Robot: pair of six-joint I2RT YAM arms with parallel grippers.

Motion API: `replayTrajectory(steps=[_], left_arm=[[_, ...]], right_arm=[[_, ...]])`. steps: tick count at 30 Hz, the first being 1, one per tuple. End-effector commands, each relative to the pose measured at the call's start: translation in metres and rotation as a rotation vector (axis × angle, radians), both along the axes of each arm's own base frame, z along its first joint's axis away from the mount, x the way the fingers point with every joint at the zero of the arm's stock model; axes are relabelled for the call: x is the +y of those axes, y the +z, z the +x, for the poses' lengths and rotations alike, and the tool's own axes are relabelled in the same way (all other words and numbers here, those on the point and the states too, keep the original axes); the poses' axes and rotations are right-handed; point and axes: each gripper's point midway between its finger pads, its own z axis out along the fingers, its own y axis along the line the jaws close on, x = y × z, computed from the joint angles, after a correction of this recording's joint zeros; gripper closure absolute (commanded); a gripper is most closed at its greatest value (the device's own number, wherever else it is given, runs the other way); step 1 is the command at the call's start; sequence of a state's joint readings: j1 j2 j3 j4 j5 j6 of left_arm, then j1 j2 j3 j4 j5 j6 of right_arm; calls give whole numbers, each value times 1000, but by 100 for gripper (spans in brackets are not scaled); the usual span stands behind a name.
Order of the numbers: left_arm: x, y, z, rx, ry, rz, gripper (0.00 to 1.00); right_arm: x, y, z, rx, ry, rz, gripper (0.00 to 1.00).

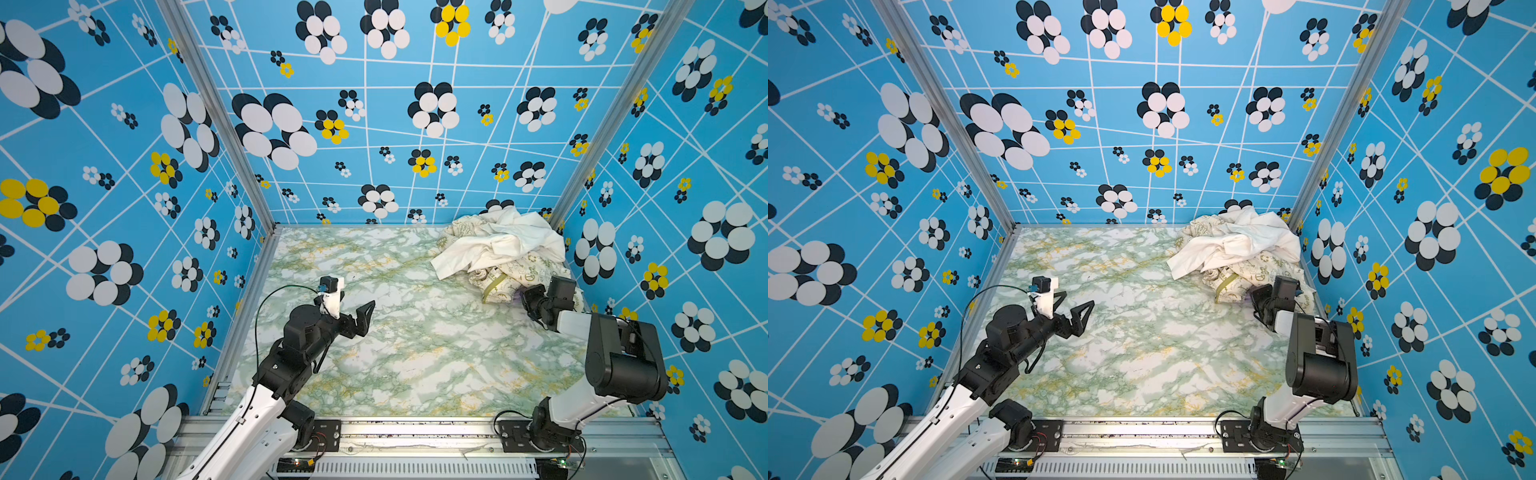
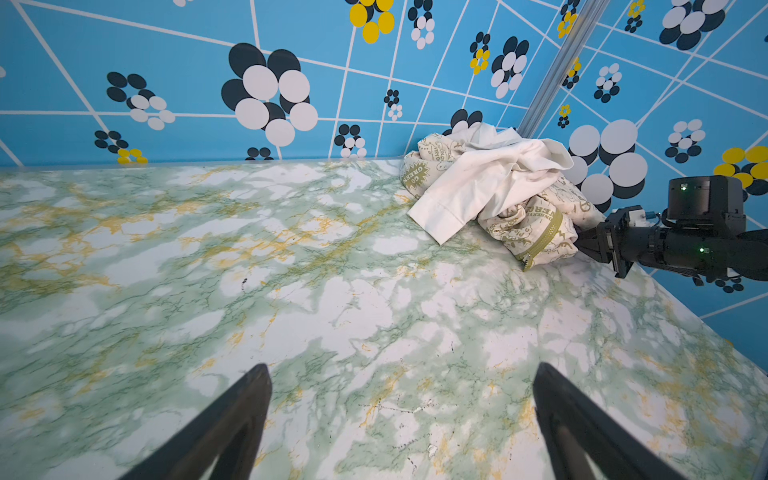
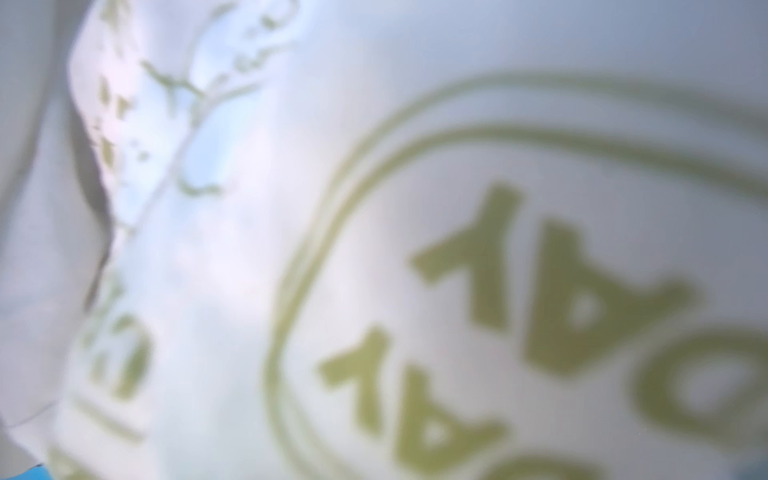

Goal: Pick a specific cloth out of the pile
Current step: 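Grasp the lavender cloth edge with the right gripper and pull it out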

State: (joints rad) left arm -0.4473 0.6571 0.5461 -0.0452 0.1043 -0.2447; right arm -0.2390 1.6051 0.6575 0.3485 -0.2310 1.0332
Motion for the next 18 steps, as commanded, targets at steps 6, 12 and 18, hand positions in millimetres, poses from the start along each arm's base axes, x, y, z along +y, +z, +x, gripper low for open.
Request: replayTrajectory(steps=[6,12,18], left_arm=[[-1,16,2,-47,7,-25,1],[-2,16,3,-49,6,-27,1],[-2,18,4,-54,6,-28,1]], right_arm=[[-4,71,11,-144,7,-43,100],[-6,117,14,-229,2,-71,100],[-6,159,18,-307,2,-84,100]])
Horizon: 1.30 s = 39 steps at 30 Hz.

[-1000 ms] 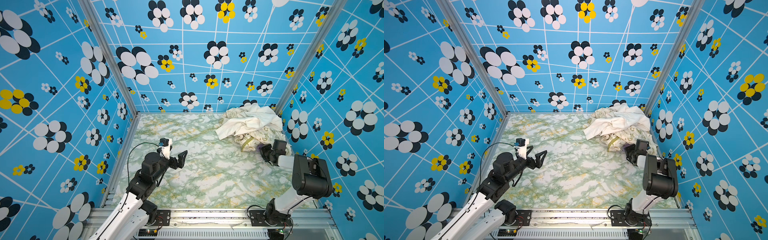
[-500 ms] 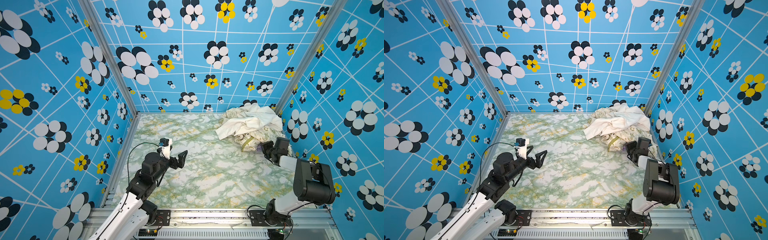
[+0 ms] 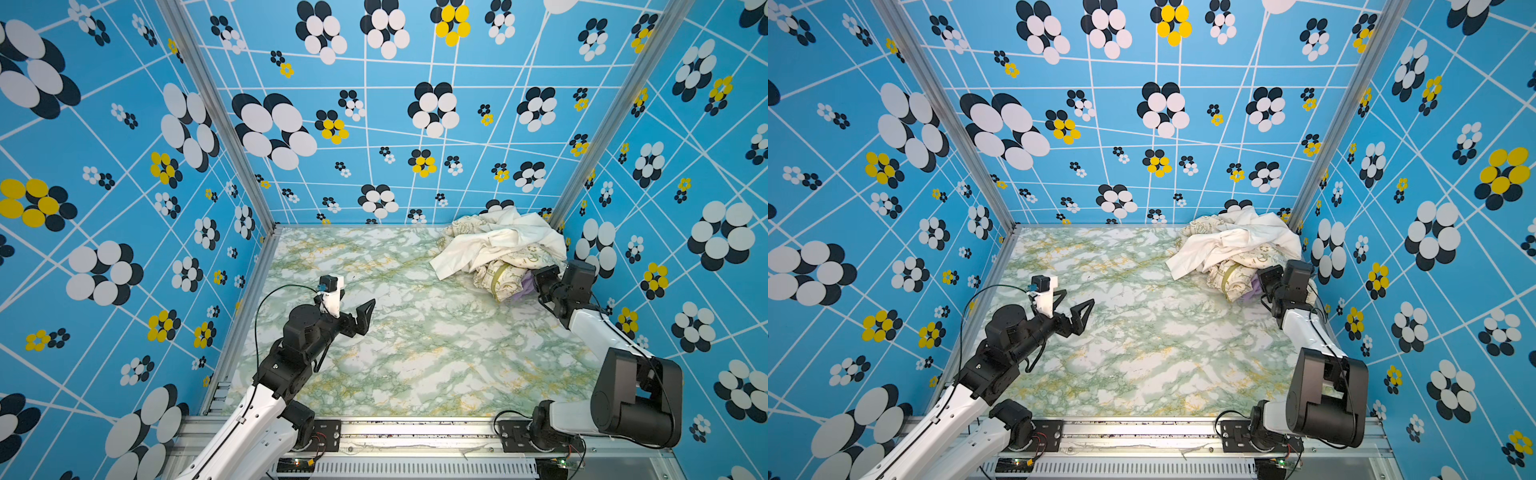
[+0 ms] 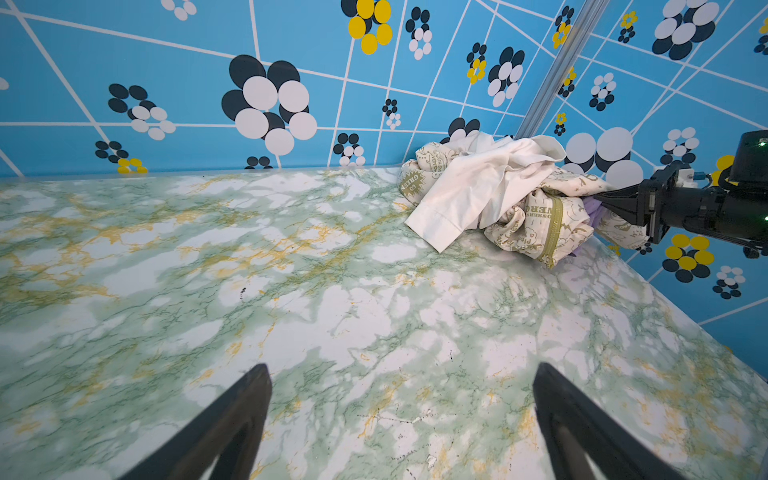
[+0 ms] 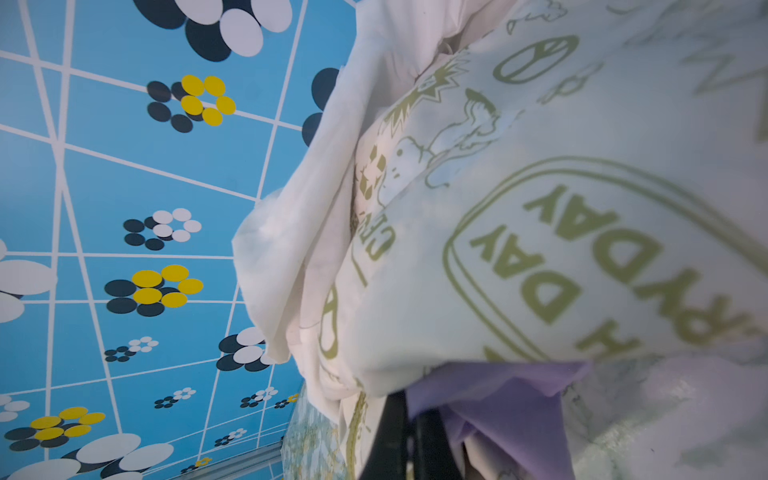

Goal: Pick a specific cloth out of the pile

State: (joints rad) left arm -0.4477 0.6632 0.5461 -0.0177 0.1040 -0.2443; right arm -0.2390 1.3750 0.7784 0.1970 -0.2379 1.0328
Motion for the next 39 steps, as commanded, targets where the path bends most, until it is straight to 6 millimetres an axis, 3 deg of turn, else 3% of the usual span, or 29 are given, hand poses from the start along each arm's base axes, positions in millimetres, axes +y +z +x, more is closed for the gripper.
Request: replayTrajectory(steps=[1,20,39], left_arm=[[-1,14,1,-37,5,-18,1],[1,11,-2,-42,8,-15,1],[1,9,-3,-42,6,-15,1]], right_arm=[[-5,54,8,-127,-6,-41,100],[-6,169,2,-384,-24,-102,100],[-10,269,-36,-605,-79,-296,100]])
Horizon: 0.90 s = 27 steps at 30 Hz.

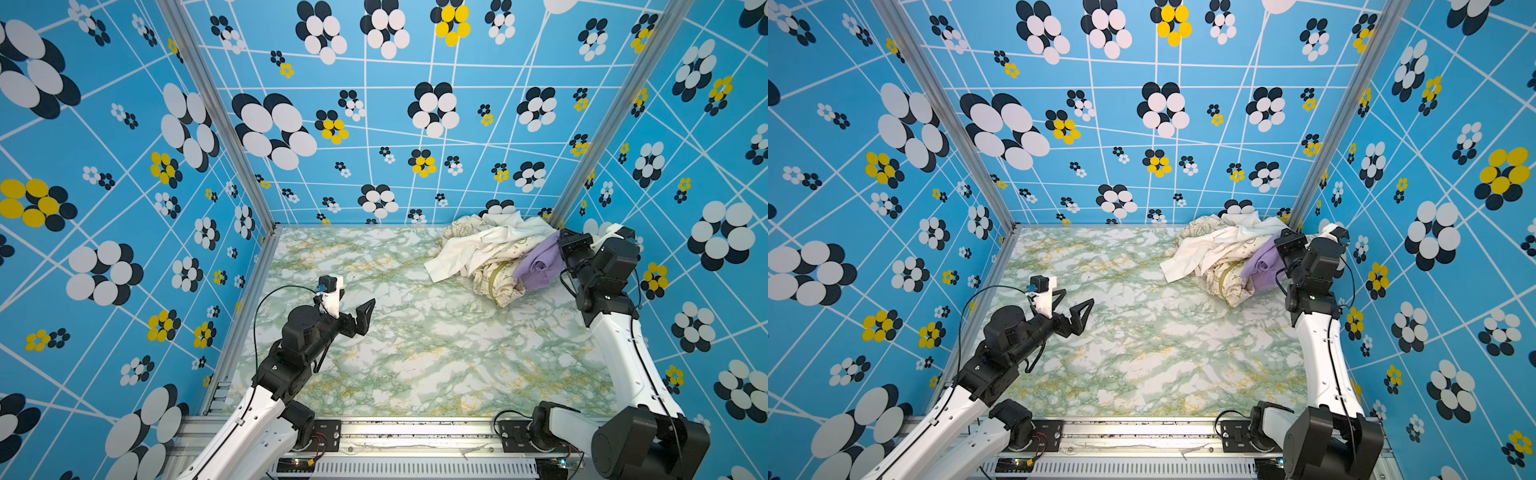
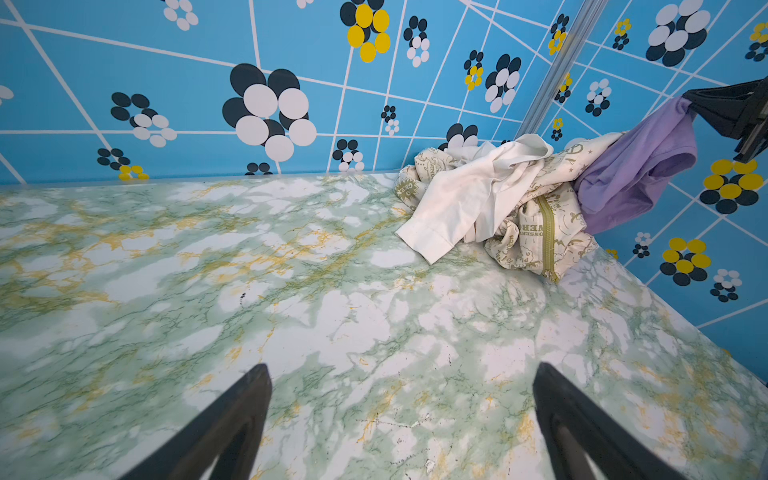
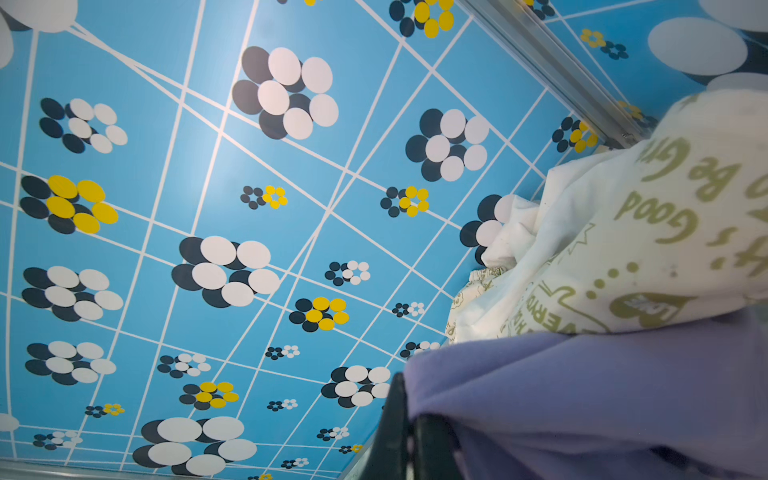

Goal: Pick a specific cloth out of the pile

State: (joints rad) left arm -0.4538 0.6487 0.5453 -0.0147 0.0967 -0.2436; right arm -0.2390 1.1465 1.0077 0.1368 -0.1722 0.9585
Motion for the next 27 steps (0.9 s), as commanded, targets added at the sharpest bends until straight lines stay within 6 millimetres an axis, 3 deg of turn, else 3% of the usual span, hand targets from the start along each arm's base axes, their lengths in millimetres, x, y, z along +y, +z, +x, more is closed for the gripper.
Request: replayTrajectory(steps=[1,12,16,21,24,27], left_arm=[[0,4,-1,-25,3,-10,1],[0,3,-1,-26,3,-15,1],[0,3,-1,-25,3,-18,1],[0,3,-1,-26,4,-20,1],[0,4,-1,-28,3,-22,1],[0,4,-1,-27,5,-23,1]], right_arm=[[-3,89,-23,-239,-45,-122,100],[1,138,-38,-310,-62,-250,100],[19,147,-30,-307,5,-304,100],[75,127,-4,-223,219,-415,100],[117,100,10,-143,369,-489,100],[157,59,20,-28,518,-591,100]])
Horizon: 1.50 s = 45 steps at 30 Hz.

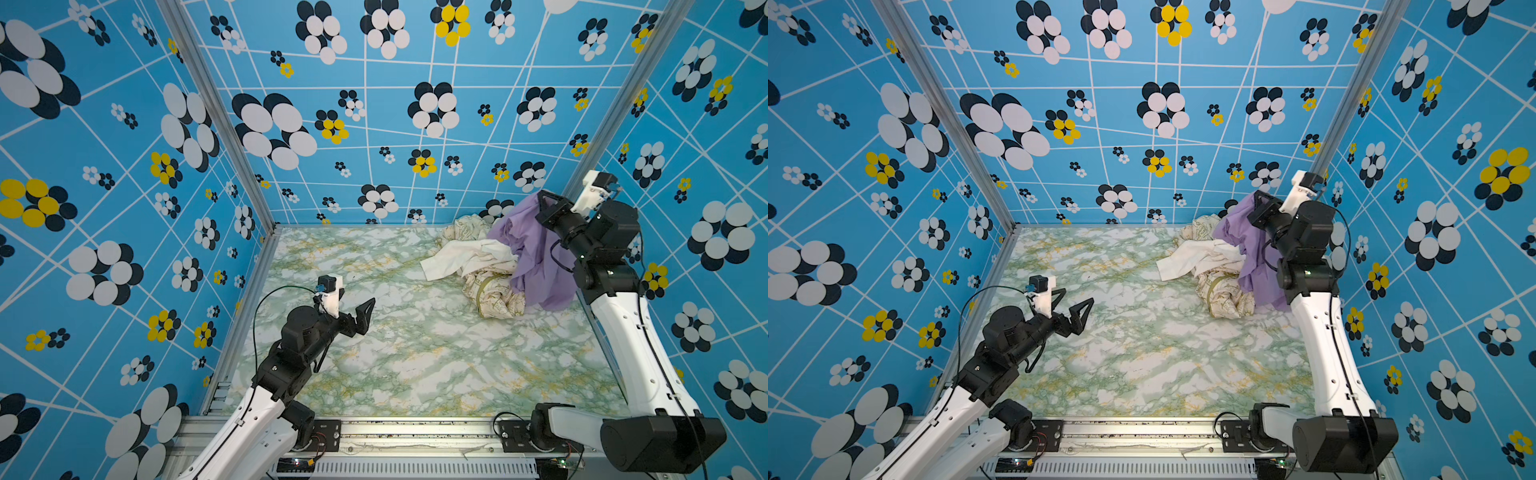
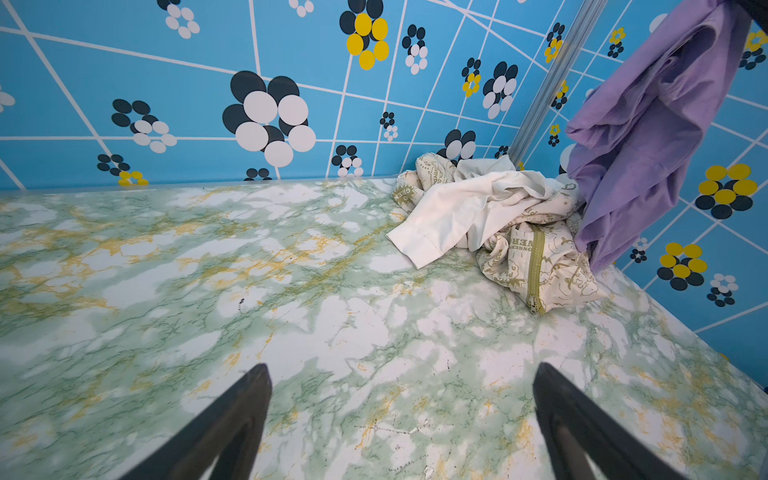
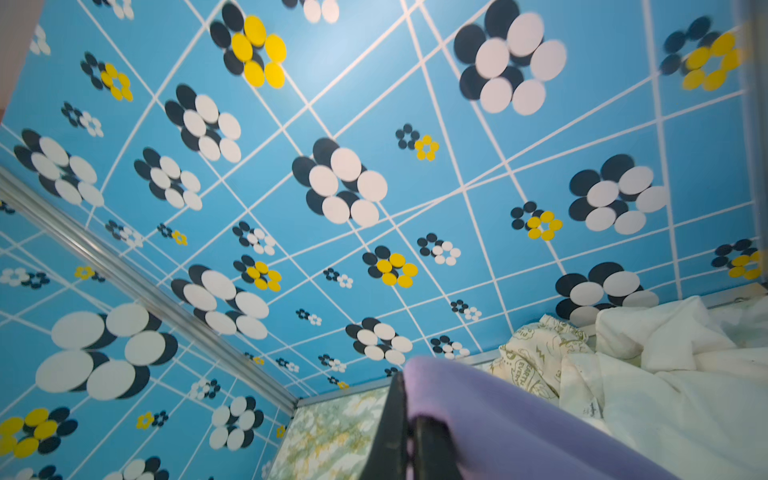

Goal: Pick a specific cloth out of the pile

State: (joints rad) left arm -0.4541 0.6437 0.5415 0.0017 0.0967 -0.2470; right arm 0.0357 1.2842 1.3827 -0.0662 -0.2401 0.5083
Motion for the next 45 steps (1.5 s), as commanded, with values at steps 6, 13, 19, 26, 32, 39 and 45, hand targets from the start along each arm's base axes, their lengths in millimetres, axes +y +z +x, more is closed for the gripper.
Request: replayTrajectory(steps=[6,13,19,26,32,39,45], left_arm=[[1,1,-2,-11,6,-11,1],[2,2,-4,-16,11,-7,1],[0,3,-2,-18,3,-12,1],[-1,3,-2,-19,-2,-18,1],[-1,4,-3,-25,-5,-16,1],[-3,5,-2,-26,-9,-22,1],[-2,5,-3,-26,-8,-21,1]], right_arm=[[86,-107,-5,329,337,-345,58],[55,-121,-21,342,202,-442,17],[18,-133,-35,392,71,-521,11],[-18,-183,-54,604,-50,-472,13],[-51,-226,-70,752,-181,-327,15],[-55,-266,-75,826,-231,-197,21],[-57,-284,-70,849,-250,-171,40]])
